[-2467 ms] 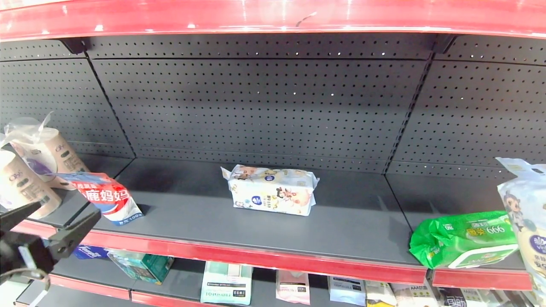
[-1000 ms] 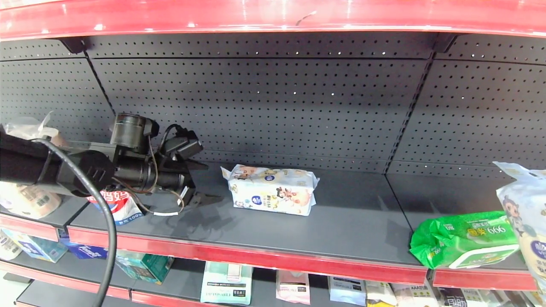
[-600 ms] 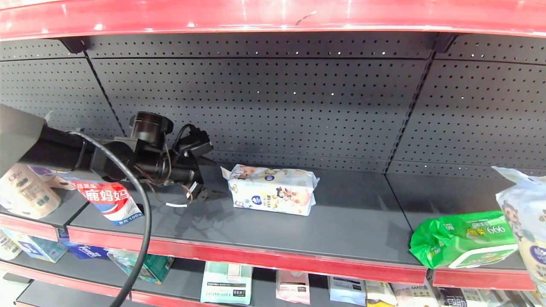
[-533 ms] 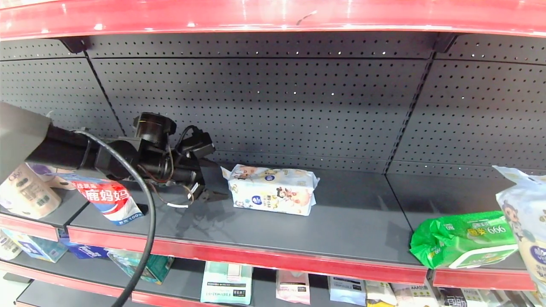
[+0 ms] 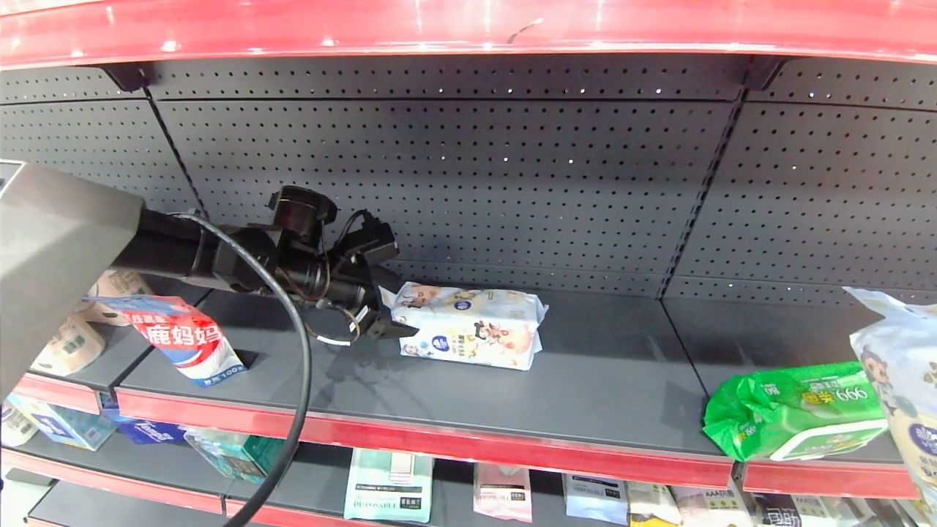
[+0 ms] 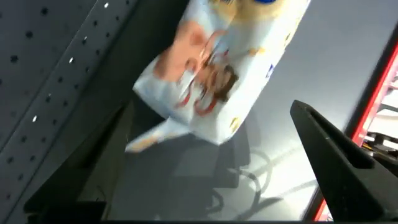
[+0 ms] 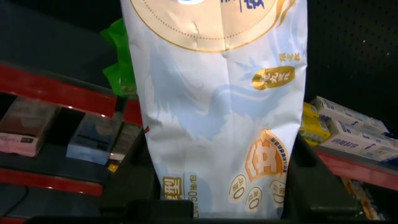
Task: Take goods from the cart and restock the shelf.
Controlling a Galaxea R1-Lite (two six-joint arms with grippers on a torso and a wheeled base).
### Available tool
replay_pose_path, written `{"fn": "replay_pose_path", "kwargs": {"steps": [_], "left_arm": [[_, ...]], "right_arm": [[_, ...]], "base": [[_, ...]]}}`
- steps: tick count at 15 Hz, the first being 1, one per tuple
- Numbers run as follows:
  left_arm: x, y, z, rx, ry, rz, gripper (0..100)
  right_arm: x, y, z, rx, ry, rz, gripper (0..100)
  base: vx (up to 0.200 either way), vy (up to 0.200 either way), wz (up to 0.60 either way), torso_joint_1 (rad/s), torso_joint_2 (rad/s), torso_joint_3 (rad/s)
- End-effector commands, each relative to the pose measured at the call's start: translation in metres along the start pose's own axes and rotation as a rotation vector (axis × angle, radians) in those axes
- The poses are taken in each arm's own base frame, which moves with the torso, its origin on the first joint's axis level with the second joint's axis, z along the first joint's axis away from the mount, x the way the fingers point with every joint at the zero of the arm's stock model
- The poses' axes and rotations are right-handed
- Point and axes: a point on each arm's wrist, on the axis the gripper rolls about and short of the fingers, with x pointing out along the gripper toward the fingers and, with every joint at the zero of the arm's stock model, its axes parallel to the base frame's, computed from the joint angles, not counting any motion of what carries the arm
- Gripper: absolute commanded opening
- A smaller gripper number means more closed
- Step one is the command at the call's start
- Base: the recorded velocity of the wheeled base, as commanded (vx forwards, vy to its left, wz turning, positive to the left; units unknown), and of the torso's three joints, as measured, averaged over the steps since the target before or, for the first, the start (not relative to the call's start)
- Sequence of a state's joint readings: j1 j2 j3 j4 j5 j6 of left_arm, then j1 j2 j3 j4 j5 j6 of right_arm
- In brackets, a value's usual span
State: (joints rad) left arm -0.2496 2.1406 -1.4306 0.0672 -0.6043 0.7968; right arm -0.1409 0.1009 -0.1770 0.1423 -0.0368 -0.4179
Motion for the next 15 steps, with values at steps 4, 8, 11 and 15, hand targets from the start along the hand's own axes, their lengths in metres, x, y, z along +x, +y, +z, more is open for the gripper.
{"fn": "replay_pose_path", "kwargs": {"steps": [4,8,11,15], "left_arm": [[0.025,0.006,0.006,0.026,-0.011,-0.022,100],[0.042,0.010,0.004,0.040,-0.001,-0.047,100],[0.053,0.012,0.008,0.049,-0.006,-0.056,100],[0.054,0.007,0.009,0.041,0.008,-0.083,100]], "right_arm": [[0.000,0.000,0.000,-0.001,0.001,0.000,0],[0.001,0.001,-0.003,-0.001,0.013,0.005,0],[0.002,0.002,-0.003,-0.012,0.015,0.007,0],[0.001,0.001,-0.003,-0.012,0.015,0.005,0]], "base": [[0.000,0.000,0.00,0.000,0.00,0.000],[0.000,0.000,0.00,0.000,0.00,0.000],[0.000,0.000,0.00,0.000,0.00,0.000],[0.000,0.000,0.00,0.000,0.00,0.000]]}}
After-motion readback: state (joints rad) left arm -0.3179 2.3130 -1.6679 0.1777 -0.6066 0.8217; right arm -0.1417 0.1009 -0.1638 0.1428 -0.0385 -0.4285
